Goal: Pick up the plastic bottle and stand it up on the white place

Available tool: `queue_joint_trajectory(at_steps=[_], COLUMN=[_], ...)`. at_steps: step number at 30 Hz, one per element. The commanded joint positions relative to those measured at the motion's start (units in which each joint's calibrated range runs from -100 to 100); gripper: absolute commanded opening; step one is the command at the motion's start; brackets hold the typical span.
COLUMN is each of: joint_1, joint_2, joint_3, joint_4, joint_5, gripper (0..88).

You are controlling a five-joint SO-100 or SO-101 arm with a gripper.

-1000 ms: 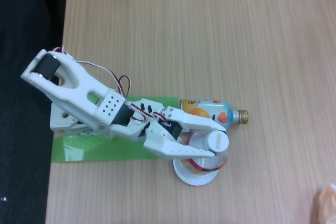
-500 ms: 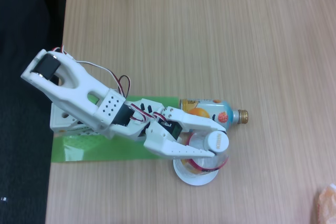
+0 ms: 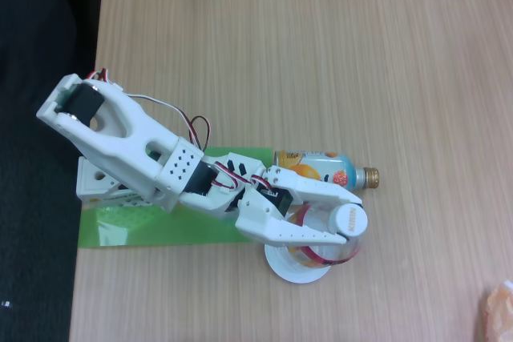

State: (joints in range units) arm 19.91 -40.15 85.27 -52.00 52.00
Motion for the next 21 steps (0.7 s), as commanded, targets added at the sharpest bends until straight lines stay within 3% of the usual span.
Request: queue_joint_trajectory(at_steps=[1,21], joint_1=[-0.3,-0.3], joint_2=[0.1,-0.5], joint_3=[-2.6,1.8], joint_4=[-0.7,-0.7], joint_5=[-0.2,-0.2], gripper=[12.9,13.6])
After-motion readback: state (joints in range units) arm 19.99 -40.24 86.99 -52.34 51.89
